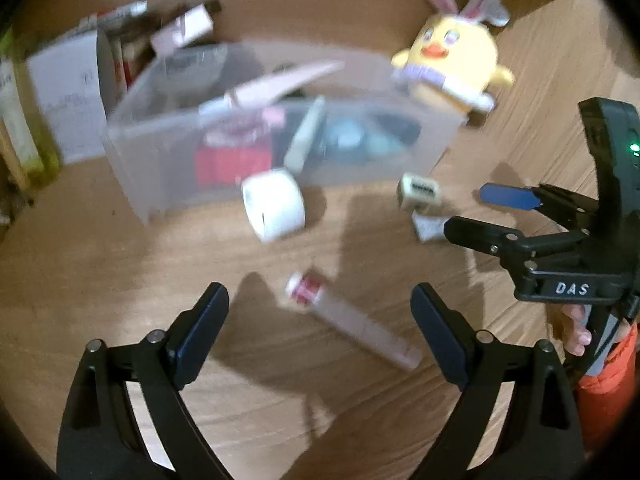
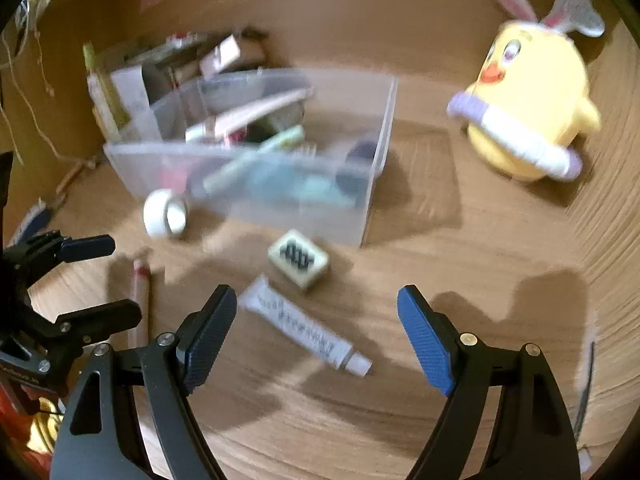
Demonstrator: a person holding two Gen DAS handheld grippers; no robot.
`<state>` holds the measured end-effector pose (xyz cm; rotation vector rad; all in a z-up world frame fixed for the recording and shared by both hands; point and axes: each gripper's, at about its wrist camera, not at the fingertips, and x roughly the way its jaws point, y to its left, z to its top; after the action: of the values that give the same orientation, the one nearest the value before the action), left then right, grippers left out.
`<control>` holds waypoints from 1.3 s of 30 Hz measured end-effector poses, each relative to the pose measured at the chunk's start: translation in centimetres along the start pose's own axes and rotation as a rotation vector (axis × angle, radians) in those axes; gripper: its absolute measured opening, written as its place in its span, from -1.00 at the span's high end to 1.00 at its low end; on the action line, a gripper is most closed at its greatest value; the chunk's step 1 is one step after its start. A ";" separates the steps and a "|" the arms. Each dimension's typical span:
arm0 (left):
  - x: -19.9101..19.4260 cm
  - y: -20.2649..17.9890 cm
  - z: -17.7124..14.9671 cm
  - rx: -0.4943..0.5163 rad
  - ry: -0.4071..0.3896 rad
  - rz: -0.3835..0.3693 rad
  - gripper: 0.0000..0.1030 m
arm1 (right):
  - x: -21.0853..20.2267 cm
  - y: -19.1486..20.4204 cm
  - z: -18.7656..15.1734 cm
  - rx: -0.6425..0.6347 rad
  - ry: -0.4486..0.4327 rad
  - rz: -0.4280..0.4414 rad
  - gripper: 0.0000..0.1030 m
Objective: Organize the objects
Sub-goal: 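Grasp the red-capped lip tube with the left tool while the right tool grasps the small white tube, then drop the lip tube into the clear box while the right tool drops the white tube in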
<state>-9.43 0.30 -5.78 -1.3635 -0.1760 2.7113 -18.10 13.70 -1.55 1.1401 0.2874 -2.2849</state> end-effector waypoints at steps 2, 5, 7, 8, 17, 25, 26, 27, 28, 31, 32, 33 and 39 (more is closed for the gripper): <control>-0.2 -0.1 -0.1 0.001 -0.011 0.008 -0.69 | 0.5 0.3 -0.4 -0.016 0.015 0.006 -0.55; 0.1 0.0 -0.2 -0.002 0.022 -0.018 -0.46 | 0.8 0.8 -0.7 -0.047 0.025 0.002 -0.33; 0.1 0.1 -0.3 -0.006 0.025 -0.028 -0.33 | 0.9 1.1 -0.9 -0.064 0.027 0.002 -0.14; 0.1 0.0 -0.3 0.001 0.026 -0.026 -0.14 | 0.9 1.2 -1.0 -0.068 0.028 -0.001 -0.03; -0.3 -0.8 -1.2 0.070 0.006 -0.037 0.72 | -0.3 2.8 -1.9 -0.082 0.011 0.043 0.72; -1.5 -0.3 -1.4 0.050 -0.044 -0.035 0.72 | -2.5 3.8 -1.6 -0.056 -0.057 0.079 0.72; -1.9 -0.3 -1.3 0.049 -0.057 -0.035 0.72 | -3.0 3.9 -1.6 -0.052 -0.070 0.083 0.72; -2.5 -0.3 -1.2 0.047 -0.078 -0.034 0.72 | -3.2 4.0 -1.4 -0.050 -0.079 0.085 0.72; -2.8 -0.3 -1.0 0.046 -0.091 -0.033 0.72 | -3.6 4.0 -1.2 -0.048 -0.093 0.087 0.72; -4.2 -0.2 -0.3 0.042 -0.140 -0.037 0.72 | -4.5 4.2 -0.4 -0.046 -0.128 0.089 0.72; -4.6 -0.1 0.0 0.037 -0.157 -0.040 0.72 | -4.8 4.3 -0.2 -0.043 -0.141 0.093 0.72; -5.0 0.0 0.3 0.033 -0.172 -0.040 0.72 | -5.2 4.3 0.1 -0.043 -0.153 0.097 0.72; -6.8 0.8 2.4 0.004 -0.252 -0.043 0.72 | -6.9 4.5 1.9 -0.031 -0.231 0.105 0.72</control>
<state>-7.33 -1.62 0.92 -1.0004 -0.2157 2.8363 -13.50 11.92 5.35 0.8448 0.1679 -2.2831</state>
